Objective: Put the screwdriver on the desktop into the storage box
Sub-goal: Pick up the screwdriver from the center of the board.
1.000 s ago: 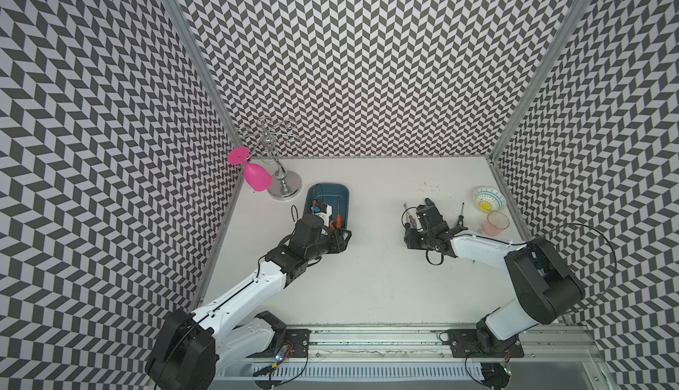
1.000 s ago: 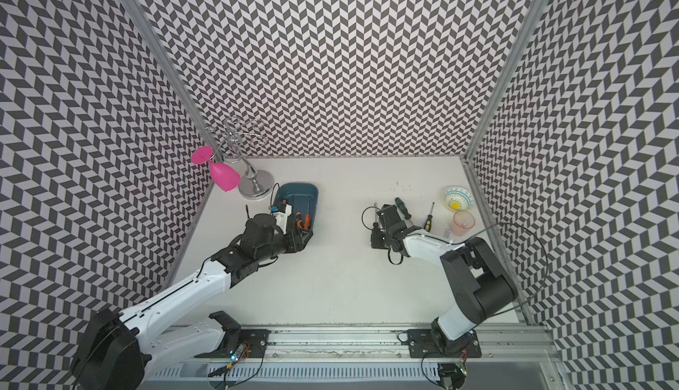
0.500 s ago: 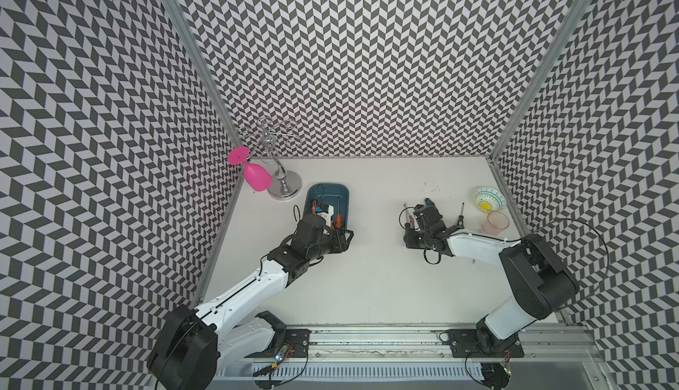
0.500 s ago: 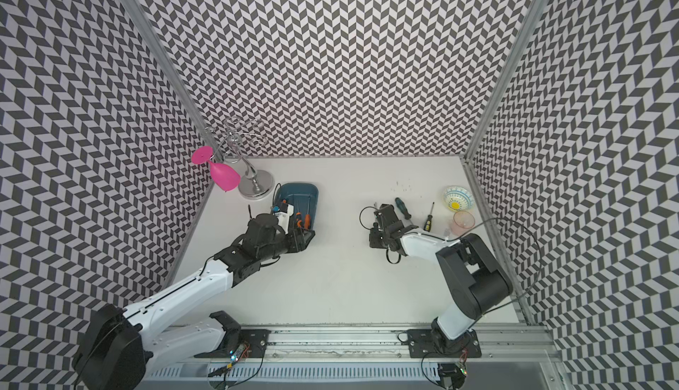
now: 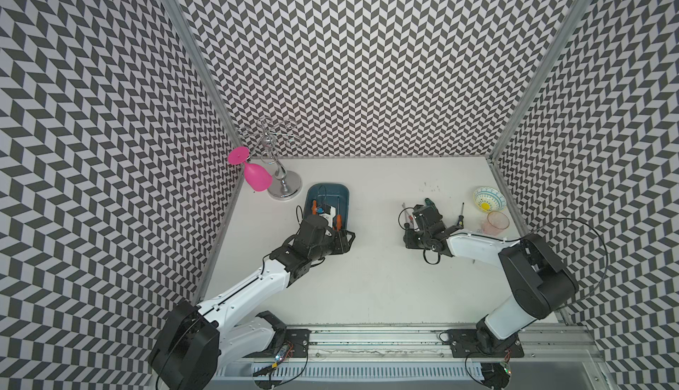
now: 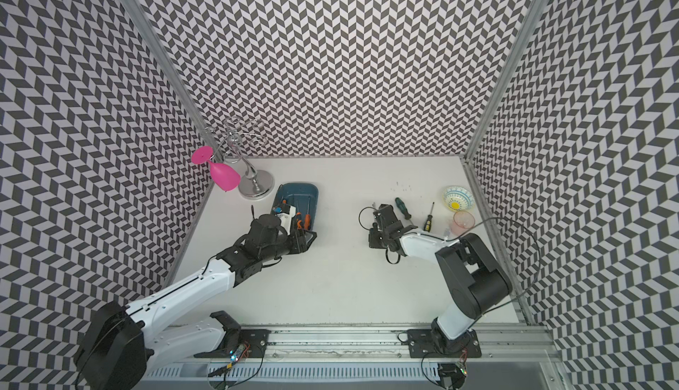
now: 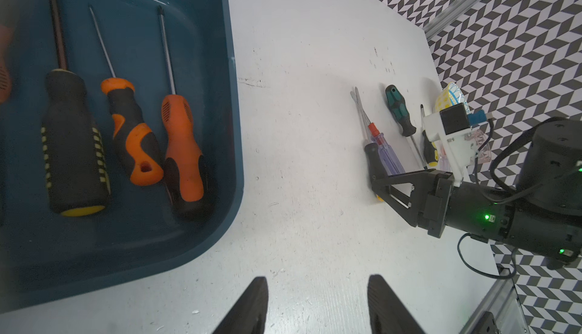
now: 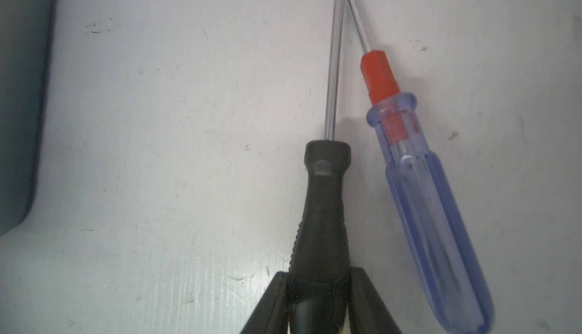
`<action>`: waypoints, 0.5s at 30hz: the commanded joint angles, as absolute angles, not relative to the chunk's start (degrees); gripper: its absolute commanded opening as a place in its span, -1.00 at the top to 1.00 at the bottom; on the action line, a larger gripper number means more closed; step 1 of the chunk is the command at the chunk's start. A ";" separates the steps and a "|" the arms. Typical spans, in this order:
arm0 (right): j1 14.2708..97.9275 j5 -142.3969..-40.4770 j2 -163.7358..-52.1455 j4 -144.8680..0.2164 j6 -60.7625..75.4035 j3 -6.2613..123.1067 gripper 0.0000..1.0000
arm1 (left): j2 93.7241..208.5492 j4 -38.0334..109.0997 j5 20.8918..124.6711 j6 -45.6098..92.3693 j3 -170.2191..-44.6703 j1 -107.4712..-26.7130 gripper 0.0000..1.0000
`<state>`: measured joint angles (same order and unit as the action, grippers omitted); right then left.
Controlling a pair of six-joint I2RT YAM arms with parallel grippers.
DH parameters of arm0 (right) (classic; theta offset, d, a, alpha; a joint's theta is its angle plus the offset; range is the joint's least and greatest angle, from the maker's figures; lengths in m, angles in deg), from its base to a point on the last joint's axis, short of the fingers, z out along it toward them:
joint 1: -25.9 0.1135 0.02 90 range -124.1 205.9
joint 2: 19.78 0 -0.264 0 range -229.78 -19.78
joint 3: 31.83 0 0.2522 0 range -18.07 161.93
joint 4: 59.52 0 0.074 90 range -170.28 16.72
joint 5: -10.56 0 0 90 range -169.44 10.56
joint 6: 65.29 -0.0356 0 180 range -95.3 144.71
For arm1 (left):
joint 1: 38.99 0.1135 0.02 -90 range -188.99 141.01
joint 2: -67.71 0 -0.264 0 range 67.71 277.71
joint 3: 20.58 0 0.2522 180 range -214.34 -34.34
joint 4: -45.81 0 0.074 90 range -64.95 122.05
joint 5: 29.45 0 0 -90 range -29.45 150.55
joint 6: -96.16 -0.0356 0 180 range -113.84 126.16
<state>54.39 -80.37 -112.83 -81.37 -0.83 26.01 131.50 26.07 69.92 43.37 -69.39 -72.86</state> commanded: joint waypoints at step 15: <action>55.74 -83.26 -112.61 -79.96 0.51 24.68 0.58 | 131.96 27.60 69.78 43.86 -70.64 -73.54 -0.08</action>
